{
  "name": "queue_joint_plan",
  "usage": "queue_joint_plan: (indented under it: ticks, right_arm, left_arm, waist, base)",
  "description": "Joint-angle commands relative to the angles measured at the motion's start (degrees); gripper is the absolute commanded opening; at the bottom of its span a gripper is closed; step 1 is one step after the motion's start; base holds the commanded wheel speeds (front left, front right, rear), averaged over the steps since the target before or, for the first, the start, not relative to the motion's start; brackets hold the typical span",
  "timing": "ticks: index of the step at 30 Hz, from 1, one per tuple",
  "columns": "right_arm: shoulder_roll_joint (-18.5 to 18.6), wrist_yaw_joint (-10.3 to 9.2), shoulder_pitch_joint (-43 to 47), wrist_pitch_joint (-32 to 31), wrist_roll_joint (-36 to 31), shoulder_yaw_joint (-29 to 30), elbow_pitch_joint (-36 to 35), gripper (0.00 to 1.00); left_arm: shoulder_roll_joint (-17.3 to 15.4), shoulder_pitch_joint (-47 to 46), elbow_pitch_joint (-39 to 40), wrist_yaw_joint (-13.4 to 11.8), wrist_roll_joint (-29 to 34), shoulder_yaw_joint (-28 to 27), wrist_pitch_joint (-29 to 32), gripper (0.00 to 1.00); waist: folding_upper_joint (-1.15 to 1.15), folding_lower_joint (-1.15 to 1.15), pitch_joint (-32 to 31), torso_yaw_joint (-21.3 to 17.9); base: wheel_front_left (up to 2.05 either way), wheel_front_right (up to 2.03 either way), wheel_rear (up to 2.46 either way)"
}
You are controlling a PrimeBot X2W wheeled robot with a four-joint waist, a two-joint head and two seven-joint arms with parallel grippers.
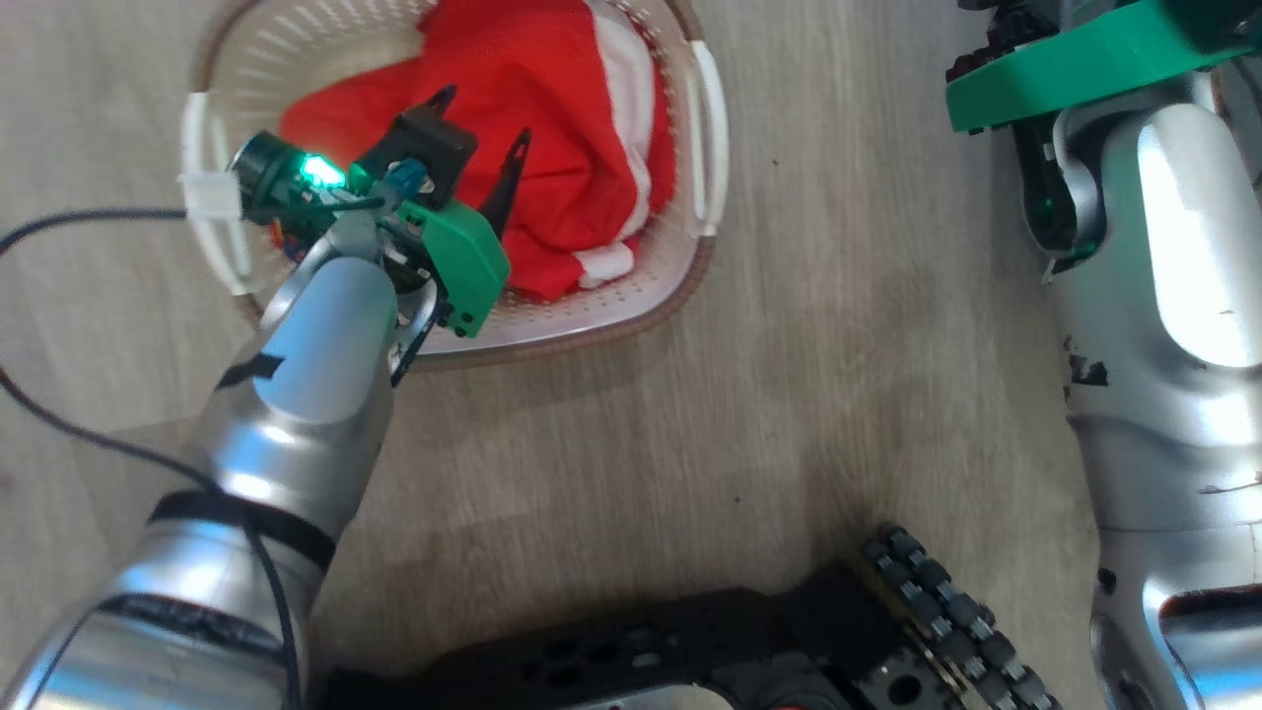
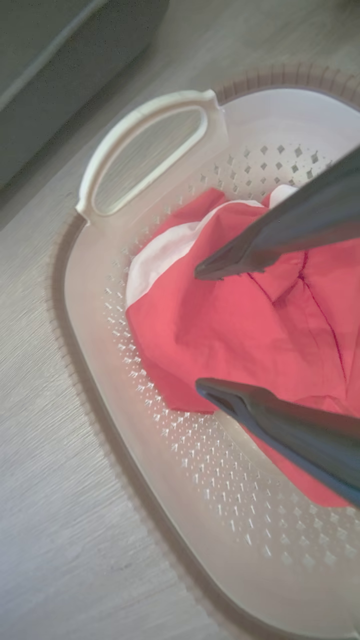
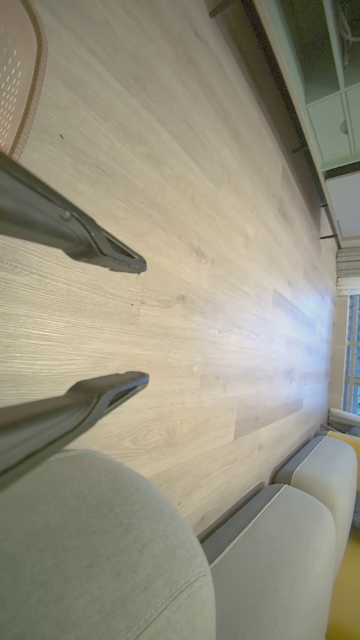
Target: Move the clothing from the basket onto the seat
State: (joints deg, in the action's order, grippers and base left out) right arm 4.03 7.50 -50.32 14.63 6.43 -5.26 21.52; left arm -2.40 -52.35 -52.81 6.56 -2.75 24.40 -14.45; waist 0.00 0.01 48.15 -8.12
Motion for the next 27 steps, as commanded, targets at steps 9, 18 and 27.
queue_joint_plan:
  ticks: [9,18,27]
  right_arm:
    - [-1.12,-0.01,1.35,0.37,2.22,-1.49,-2.51,1.0]
    - [-1.14,-0.01,1.6,0.37,5.53,-2.99,-4.85,1.0]
    - [-1.14,-0.01,2.17,0.37,6.73,-3.35,-6.43,1.0]
  left_arm:
    - [-3.09,-9.44,-13.5,-5.9,6.4,3.76,-0.23,1.0]
    - [-4.83,-14.3,-19.7,-4.8,5.55,3.93,3.84,1.0]
    - [-5.49,-14.3,-20.68,-4.68,4.83,4.44,6.98,1.0]
  waist:
    - [0.0,-0.01,4.26,-6.03]
    - [0.0,-0.01,6.75,-9.61]
    - [0.0,-0.01,7.29,-10.31]
  base:
    - [0.0,0.0,0.0]
    - [0.0,0.0,0.0]
    - [0.0,0.0,0.0]
